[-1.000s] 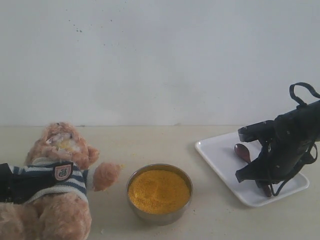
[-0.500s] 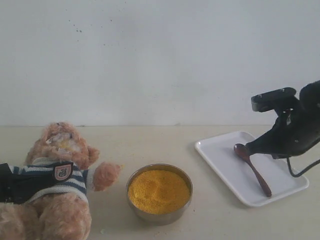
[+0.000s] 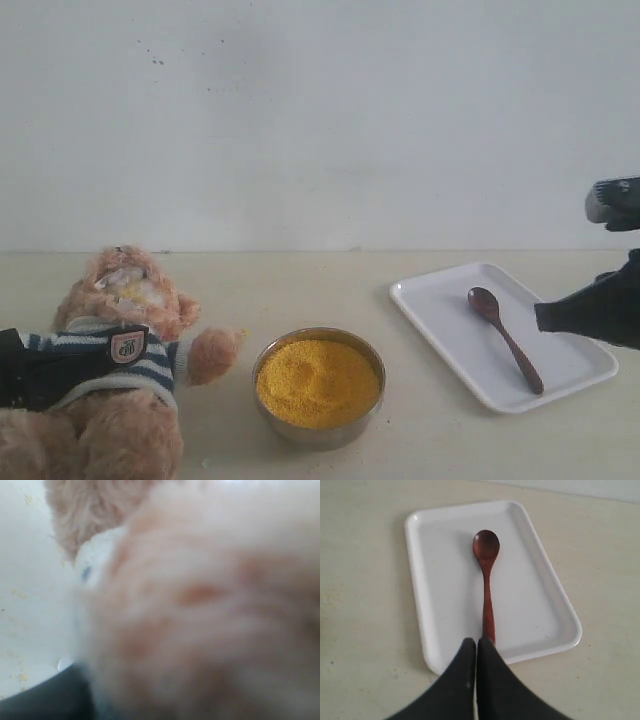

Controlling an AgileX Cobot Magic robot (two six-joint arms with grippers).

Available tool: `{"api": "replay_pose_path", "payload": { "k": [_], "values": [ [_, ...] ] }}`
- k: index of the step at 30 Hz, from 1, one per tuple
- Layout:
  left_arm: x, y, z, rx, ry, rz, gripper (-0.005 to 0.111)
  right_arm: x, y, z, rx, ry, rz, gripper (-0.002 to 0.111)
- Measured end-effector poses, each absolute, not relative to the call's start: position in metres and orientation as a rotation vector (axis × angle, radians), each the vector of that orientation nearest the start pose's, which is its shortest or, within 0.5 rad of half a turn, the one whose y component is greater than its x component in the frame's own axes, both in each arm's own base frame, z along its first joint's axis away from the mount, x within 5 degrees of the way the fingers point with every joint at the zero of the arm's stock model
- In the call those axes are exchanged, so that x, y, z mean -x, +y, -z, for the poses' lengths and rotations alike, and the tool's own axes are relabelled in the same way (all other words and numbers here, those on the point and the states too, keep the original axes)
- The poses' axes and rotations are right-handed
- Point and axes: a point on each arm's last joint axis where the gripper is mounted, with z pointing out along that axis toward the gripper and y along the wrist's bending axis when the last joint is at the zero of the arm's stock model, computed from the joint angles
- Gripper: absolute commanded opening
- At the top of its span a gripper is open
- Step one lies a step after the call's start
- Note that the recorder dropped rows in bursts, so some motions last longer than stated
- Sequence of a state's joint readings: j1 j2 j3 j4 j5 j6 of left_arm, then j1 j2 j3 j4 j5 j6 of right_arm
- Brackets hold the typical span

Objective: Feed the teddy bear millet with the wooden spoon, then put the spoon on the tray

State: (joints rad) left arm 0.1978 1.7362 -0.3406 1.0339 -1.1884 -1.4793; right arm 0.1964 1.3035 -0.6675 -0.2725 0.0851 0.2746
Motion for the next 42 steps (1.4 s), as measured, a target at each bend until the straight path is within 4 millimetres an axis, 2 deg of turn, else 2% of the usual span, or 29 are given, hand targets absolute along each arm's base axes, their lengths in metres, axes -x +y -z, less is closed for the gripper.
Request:
{"api": "replay_pose_path", "payload": {
  "k": [7,18,21,24,28,32,39,42],
  "values": [
    [-0.231,-0.028,-0.137,0.49,1.998,1.365,0.004,-0.201,0.04,-0.256,0.01,2.036,-0.238,0.0],
    [-0.231,-0.028,-0.137,0.49,1.998,1.365,0.004,-0.097,0.011,-0.304,-0.012,1.759,-0.167,0.0],
    [-0.231,-0.028,-0.137,0.49,1.998,1.365,0.004,-0.072,0.004,-0.307,-0.036,1.713,-0.148,0.0],
    [-0.231,-0.028,-0.137,0.49,1.998,1.365,0.004,-0.055,-0.004,-0.303,-0.069,1.737,-0.111,0.0],
    [-0.232,-0.027,-0.137,0.498,1.989,1.357,0.004,-0.045,-0.012,-0.293,-0.102,1.83,-0.03,0.0],
    [-0.234,-0.025,-0.138,0.492,1.972,1.332,0.004,-0.045,-0.013,-0.284,-0.111,1.883,0.002,0.0],
    [-0.234,-0.024,-0.138,0.49,1.961,1.315,0.004,-0.06,-0.001,-0.268,0.01,1.712,-0.067,0.0],
    [-0.234,-0.024,-0.138,0.49,1.961,1.315,0.004,-0.064,0.002,-0.254,0.039,1.702,-0.082,0.0]
  ]
}}
